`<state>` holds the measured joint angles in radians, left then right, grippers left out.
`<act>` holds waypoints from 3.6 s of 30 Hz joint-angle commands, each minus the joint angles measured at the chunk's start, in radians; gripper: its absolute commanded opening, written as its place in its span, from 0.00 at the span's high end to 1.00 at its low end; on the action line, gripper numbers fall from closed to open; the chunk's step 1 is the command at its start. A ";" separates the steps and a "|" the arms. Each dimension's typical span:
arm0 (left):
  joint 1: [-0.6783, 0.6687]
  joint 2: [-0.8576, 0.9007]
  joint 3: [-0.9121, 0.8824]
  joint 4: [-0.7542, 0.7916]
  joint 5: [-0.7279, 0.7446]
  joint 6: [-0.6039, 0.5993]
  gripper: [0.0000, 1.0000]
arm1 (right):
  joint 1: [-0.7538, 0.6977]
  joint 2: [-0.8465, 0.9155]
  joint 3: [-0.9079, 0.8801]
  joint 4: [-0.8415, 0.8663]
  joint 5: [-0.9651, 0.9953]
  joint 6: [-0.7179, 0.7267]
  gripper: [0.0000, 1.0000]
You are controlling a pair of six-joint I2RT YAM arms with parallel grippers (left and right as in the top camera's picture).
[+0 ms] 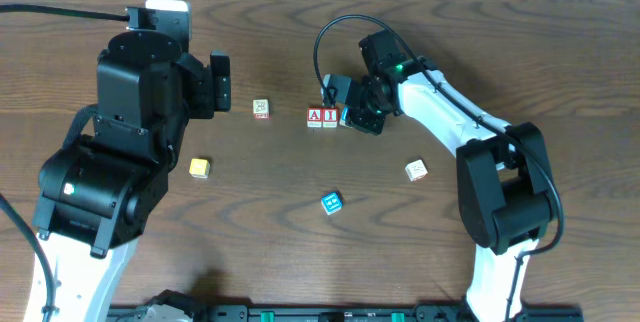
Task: Spell out Ai2
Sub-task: 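Lower the 2 block beside the I block and align it, then open the right gripper and lift it off the 2 block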
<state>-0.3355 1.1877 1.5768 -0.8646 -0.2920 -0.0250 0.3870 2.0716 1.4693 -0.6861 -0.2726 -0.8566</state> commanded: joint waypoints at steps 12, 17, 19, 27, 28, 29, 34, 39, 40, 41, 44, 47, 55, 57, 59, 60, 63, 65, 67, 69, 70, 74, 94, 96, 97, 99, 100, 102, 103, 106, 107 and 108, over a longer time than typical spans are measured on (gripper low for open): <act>0.003 0.003 -0.003 0.010 -0.015 0.011 0.04 | 0.025 0.019 0.014 -0.014 -0.004 -0.078 0.99; 0.003 0.003 -0.003 0.013 -0.015 0.011 0.04 | 0.026 0.019 0.014 -0.020 -0.004 -0.112 0.99; 0.003 0.003 -0.003 0.013 -0.015 0.011 0.05 | 0.026 0.019 0.015 -0.033 -0.004 -0.138 0.99; 0.003 0.003 -0.003 0.026 -0.015 0.011 0.05 | 0.024 0.019 0.017 -0.041 -0.005 -0.185 0.99; 0.003 0.003 -0.003 0.028 -0.015 0.011 0.05 | 0.024 0.019 0.017 -0.035 -0.005 -0.185 0.99; 0.003 0.003 -0.003 0.030 -0.015 0.011 0.05 | 0.024 0.019 0.017 -0.027 -0.005 -0.185 0.99; 0.003 0.003 -0.003 0.032 -0.015 0.011 0.05 | 0.024 0.019 0.017 -0.002 -0.004 -0.195 0.99; 0.003 0.003 -0.003 0.037 -0.030 0.011 0.04 | 0.024 0.019 0.017 0.000 -0.004 -0.202 0.97; 0.003 0.003 -0.003 0.040 -0.032 0.012 0.05 | 0.024 0.019 0.017 0.001 -0.004 -0.210 0.97; 0.003 0.003 -0.003 0.043 -0.033 0.012 0.05 | 0.024 0.020 0.017 0.002 -0.004 -0.216 0.97; 0.003 0.003 -0.003 0.052 -0.033 0.017 0.05 | 0.024 0.022 0.017 0.018 -0.005 -0.217 0.96; 0.003 0.003 -0.003 0.055 -0.033 0.030 0.05 | 0.024 0.024 0.017 0.025 -0.004 -0.221 0.95; 0.003 0.003 -0.003 0.055 -0.033 0.030 0.05 | 0.024 0.045 0.017 0.035 -0.004 -0.222 0.94; 0.003 0.003 -0.003 0.055 -0.033 0.030 0.05 | 0.024 0.050 0.017 0.032 -0.004 -0.222 0.94; 0.003 0.003 -0.003 0.055 -0.033 0.030 0.05 | 0.024 0.051 0.017 0.032 -0.005 -0.222 0.94; 0.003 0.003 -0.003 0.055 -0.033 0.030 0.05 | 0.024 0.051 0.017 0.032 -0.005 -0.222 0.92; 0.003 0.003 -0.003 0.055 -0.033 0.030 0.05 | 0.024 0.051 0.017 0.032 -0.005 -0.221 0.81; 0.003 0.003 -0.003 0.055 -0.033 0.030 0.04 | 0.024 0.051 0.017 0.032 -0.005 -0.221 0.71; 0.003 0.003 -0.003 0.055 -0.033 0.030 0.05 | 0.024 0.051 0.017 0.033 -0.005 -0.214 0.65; 0.003 0.003 -0.003 0.055 -0.033 0.030 0.05 | 0.024 0.051 0.017 0.033 -0.005 -0.213 0.49; 0.003 0.003 -0.003 0.055 -0.033 0.030 0.05 | 0.024 0.051 0.017 0.033 -0.005 -0.209 0.44; 0.003 0.003 -0.003 0.055 -0.033 0.030 0.05 | 0.024 0.051 0.017 0.033 -0.004 -0.205 0.35; 0.003 0.003 -0.003 0.055 -0.033 0.030 0.05 | 0.026 -0.070 0.271 -0.213 0.036 -0.142 0.37; 0.003 0.003 -0.003 0.054 -0.034 0.030 0.05 | 0.024 -0.100 0.292 -0.235 0.036 -0.076 0.91; 0.003 0.003 -0.003 0.054 -0.034 0.030 0.05 | 0.023 -0.109 0.292 -0.236 0.034 -0.030 0.99; 0.003 0.005 -0.003 0.053 -0.034 0.030 0.05 | 0.015 -0.109 0.290 -0.255 0.032 0.046 0.99; 0.003 0.008 -0.003 0.049 -0.034 0.030 0.05 | 0.010 -0.103 0.281 -0.257 0.028 0.088 0.99; 0.003 0.015 -0.003 0.042 -0.033 0.030 0.05 | 0.004 -0.092 0.256 -0.253 0.017 0.158 0.99; 0.003 0.019 -0.003 0.037 -0.033 0.030 0.05 | 0.002 -0.089 0.240 -0.246 0.012 0.183 0.99; 0.003 0.037 -0.003 0.024 -0.033 0.030 0.05 | -0.002 -0.079 0.184 -0.204 0.014 0.243 0.99; 0.003 0.043 -0.003 0.024 -0.033 0.030 0.05 | -0.002 -0.075 0.166 -0.185 0.022 0.262 0.99; 0.003 0.049 -0.003 0.024 -0.033 0.030 0.04 | -0.003 -0.072 0.151 -0.168 0.031 0.284 0.99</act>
<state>-0.3355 1.2179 1.5768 -0.8383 -0.3077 -0.0025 0.3920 1.9759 1.6581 -0.8688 -0.2394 -0.6838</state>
